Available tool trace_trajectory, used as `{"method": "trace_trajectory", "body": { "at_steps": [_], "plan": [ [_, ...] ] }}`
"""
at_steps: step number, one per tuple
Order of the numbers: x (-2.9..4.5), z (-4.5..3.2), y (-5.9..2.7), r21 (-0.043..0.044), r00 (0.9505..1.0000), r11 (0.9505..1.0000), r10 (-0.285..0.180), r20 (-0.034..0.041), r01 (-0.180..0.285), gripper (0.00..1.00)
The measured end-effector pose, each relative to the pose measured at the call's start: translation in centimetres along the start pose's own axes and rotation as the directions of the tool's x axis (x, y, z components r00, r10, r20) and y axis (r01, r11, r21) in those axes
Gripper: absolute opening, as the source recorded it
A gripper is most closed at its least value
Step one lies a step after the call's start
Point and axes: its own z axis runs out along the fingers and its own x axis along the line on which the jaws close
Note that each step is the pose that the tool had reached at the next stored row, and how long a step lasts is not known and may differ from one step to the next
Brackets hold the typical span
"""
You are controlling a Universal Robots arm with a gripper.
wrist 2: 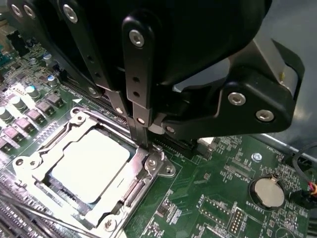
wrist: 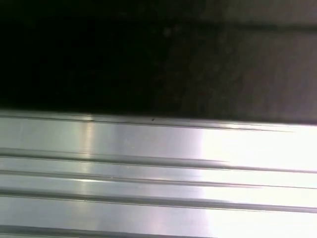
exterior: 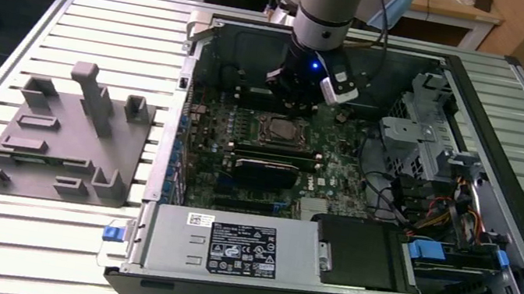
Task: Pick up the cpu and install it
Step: 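Install the first cpu locking lever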
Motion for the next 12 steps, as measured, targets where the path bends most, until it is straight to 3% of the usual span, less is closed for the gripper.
{"method": "trace_trajectory", "body": {
  "at_steps": [6, 12],
  "plan": [
    [-0.01, -1.23, 0.08, 0.0010, 1.0000, 1.0000, 0.000, -0.0006, 0.000, 0.11],
    [-0.01, -1.30, -0.33, 0.0008, 1.0000, 1.0000, 0.001, -0.0012, -0.001, 0.11]
  ]
}}
